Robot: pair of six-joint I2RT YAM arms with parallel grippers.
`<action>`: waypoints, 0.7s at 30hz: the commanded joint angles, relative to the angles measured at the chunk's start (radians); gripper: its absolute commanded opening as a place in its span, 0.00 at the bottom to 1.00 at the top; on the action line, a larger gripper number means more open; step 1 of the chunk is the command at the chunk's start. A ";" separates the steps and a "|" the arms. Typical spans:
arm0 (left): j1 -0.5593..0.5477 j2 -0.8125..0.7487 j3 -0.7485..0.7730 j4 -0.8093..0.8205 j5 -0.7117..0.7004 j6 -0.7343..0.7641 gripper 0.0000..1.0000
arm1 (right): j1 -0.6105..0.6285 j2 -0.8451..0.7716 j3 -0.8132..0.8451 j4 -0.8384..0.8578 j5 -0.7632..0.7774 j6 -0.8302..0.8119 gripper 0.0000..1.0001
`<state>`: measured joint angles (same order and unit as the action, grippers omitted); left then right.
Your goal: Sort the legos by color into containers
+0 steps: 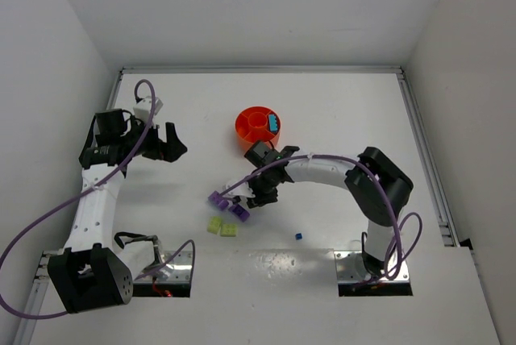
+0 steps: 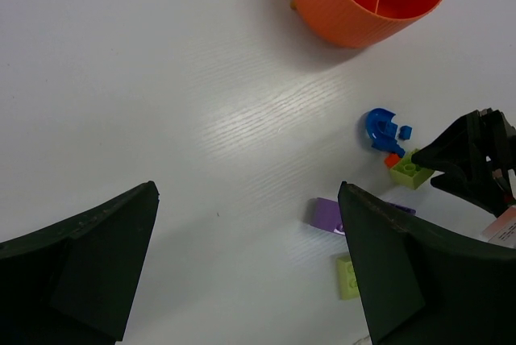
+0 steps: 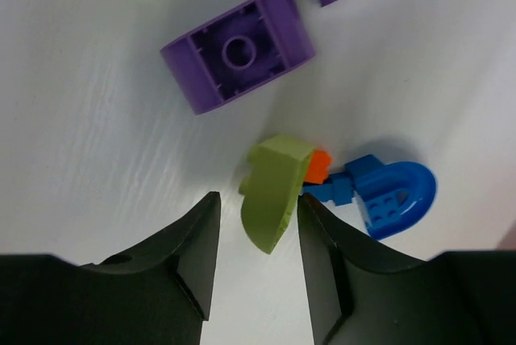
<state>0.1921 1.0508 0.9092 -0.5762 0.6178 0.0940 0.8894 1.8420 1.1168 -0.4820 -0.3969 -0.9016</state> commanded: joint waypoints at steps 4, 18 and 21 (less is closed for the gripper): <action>0.015 -0.003 -0.006 0.012 0.019 0.012 1.00 | 0.017 -0.013 -0.020 -0.012 0.012 -0.051 0.44; 0.015 -0.003 -0.006 0.012 0.010 0.003 1.00 | 0.017 0.028 0.002 0.066 0.029 0.041 0.58; 0.015 -0.003 -0.006 0.012 0.010 0.003 1.00 | 0.017 0.028 0.002 0.066 0.004 0.050 0.63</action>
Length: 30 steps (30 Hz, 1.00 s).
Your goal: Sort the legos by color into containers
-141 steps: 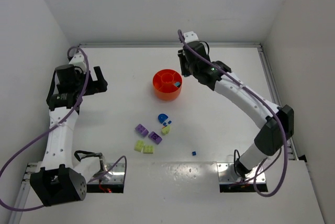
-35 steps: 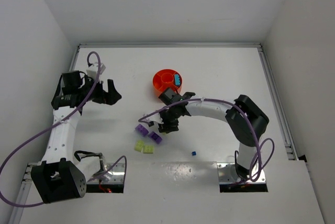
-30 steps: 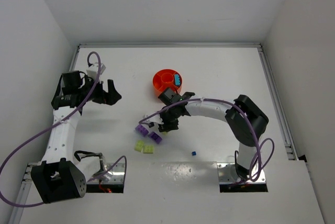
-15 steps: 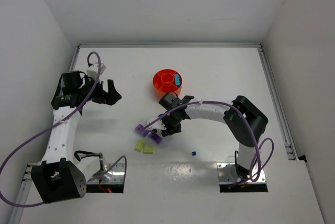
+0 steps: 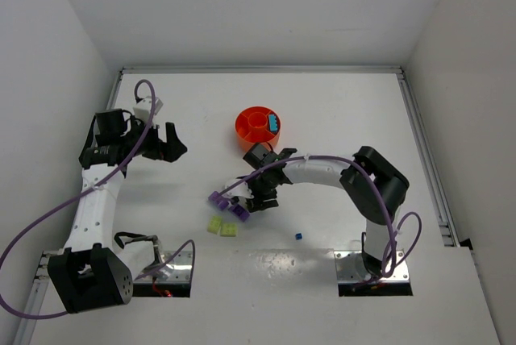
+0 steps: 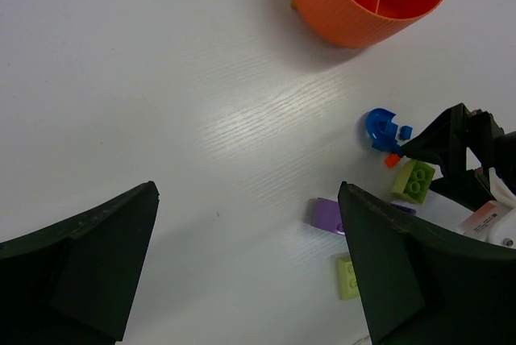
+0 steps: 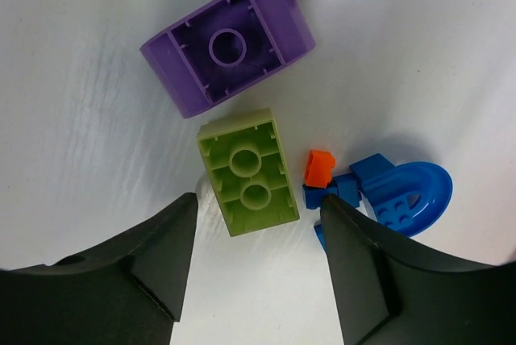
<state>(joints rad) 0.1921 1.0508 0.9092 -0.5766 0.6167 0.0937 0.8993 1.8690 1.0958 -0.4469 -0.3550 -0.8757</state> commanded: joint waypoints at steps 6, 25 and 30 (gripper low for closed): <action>0.015 -0.003 -0.006 0.021 0.011 0.003 1.00 | 0.007 -0.008 0.013 0.040 -0.038 0.037 0.53; 0.015 -0.012 -0.006 0.021 0.002 0.003 1.00 | -0.080 -0.352 0.015 -0.061 0.091 0.267 0.11; 0.015 -0.012 -0.006 0.021 0.002 -0.006 1.00 | -0.144 -0.351 0.026 0.037 0.212 0.326 0.09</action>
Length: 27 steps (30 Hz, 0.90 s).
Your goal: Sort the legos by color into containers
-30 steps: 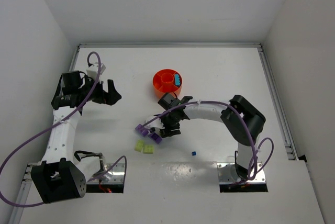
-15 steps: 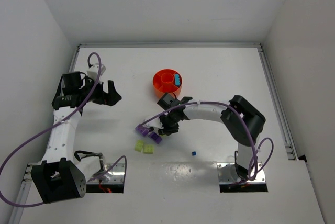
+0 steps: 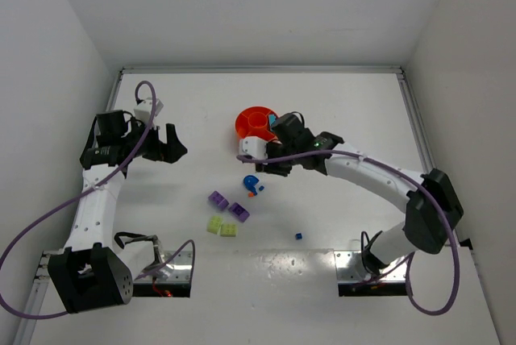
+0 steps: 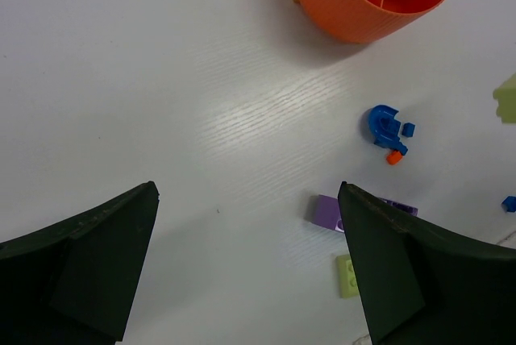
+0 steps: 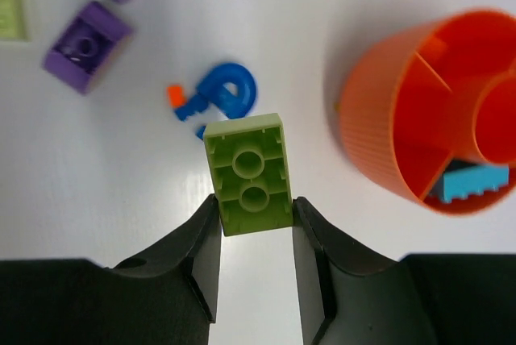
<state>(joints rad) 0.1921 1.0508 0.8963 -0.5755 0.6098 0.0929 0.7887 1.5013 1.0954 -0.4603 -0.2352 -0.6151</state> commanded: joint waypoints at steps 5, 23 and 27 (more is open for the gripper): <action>0.015 -0.012 0.007 0.020 0.008 -0.005 1.00 | -0.075 0.068 0.118 0.069 0.132 0.094 0.09; 0.015 -0.021 0.007 0.029 -0.001 -0.005 1.00 | -0.123 0.246 0.267 0.135 0.212 0.130 0.09; 0.015 -0.021 -0.002 0.029 -0.001 -0.005 1.00 | -0.123 0.266 0.267 0.173 0.238 0.121 0.09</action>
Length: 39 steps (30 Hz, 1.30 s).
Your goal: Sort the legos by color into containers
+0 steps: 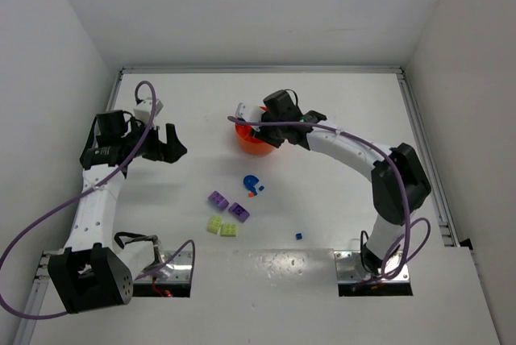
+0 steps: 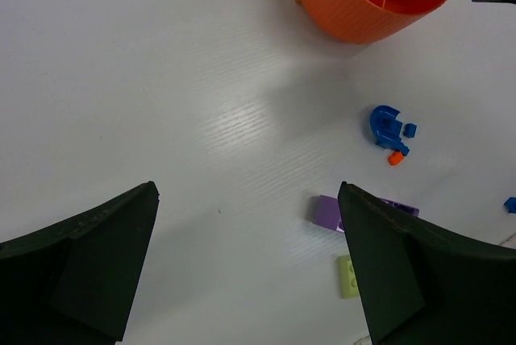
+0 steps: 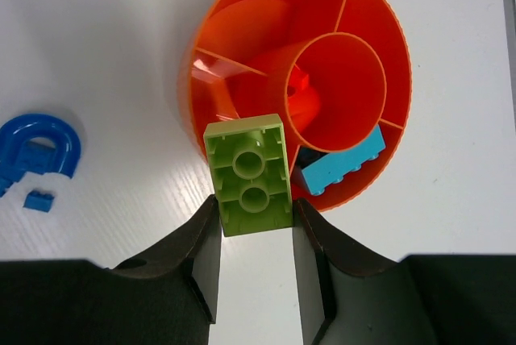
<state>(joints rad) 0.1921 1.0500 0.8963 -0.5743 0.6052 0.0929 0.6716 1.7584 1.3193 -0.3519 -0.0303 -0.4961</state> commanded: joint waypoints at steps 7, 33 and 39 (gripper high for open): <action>0.015 -0.021 -0.002 0.028 0.004 -0.005 1.00 | -0.006 0.032 0.043 0.074 0.081 0.002 0.29; 0.035 -0.030 0.007 0.047 -0.033 -0.076 1.00 | 0.239 -0.246 -0.238 -0.176 -0.704 0.229 0.52; 0.044 -0.019 -0.002 0.068 -0.044 -0.096 1.00 | 0.383 -0.208 -0.282 -0.076 -0.554 0.240 0.55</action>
<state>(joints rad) 0.2176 1.0439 0.8963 -0.5514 0.5640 0.0238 0.9985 1.5387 1.0321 -0.5266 -0.6266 -0.2771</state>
